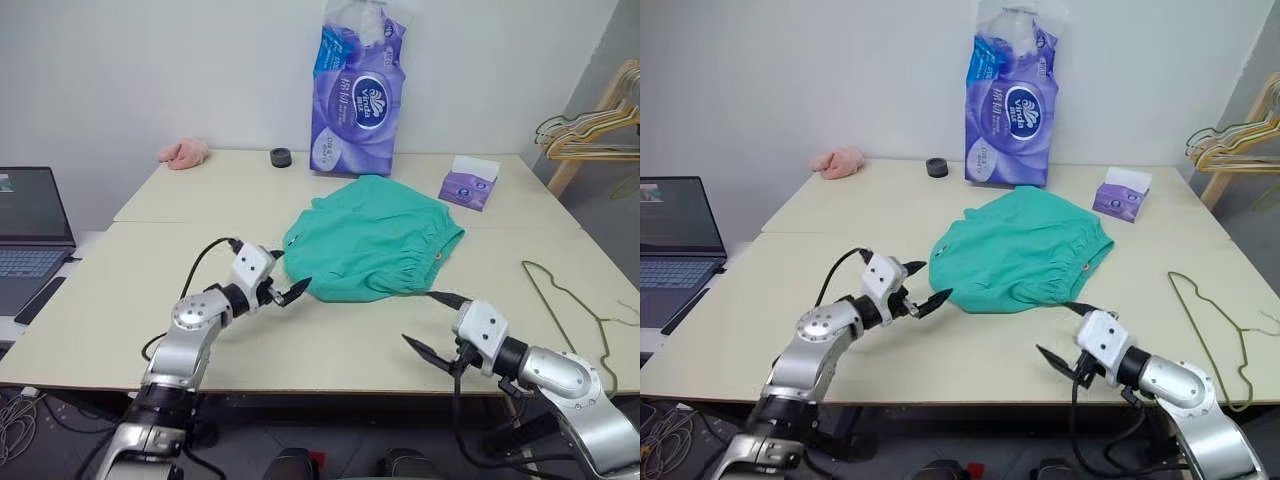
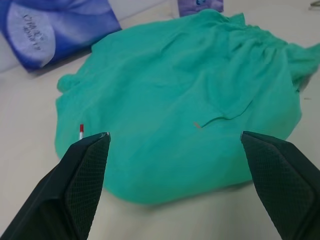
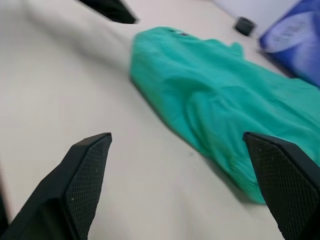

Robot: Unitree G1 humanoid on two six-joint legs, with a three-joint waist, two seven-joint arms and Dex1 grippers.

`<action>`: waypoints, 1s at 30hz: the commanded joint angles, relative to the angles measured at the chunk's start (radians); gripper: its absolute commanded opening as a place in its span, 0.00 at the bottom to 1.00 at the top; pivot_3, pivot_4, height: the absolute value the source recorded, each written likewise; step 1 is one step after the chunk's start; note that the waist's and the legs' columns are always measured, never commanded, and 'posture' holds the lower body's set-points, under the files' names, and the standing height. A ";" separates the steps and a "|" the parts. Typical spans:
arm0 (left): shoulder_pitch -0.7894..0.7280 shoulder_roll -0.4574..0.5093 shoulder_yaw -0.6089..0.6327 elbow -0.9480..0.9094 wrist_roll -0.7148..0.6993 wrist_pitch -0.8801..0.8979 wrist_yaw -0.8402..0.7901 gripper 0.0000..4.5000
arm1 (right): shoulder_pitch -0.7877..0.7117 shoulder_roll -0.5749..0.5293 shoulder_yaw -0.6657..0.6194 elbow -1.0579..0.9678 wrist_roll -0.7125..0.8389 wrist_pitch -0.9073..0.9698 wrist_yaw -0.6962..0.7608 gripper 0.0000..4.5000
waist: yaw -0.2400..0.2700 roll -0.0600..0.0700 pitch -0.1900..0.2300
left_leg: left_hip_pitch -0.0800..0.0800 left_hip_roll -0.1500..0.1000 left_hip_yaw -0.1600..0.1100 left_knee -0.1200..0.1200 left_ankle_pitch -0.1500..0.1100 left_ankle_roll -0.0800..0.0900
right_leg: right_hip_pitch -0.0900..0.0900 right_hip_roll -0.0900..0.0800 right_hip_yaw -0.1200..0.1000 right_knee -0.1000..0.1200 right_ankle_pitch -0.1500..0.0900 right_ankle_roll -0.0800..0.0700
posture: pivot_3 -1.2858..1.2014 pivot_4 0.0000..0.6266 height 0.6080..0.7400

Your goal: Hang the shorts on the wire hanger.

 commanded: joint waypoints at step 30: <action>-0.298 -0.056 -0.067 0.435 0.126 -0.188 -0.188 0.00 | -0.361 0.033 0.151 0.315 -0.305 -0.033 -0.053 1.00 | -0.062 -0.001 0.000 | -0.001 0.002 0.000 0.000 -0.002 0.000 | -0.002 0.002 -0.001 0.004 0.001 -0.004 | 0.48 0.00 1.00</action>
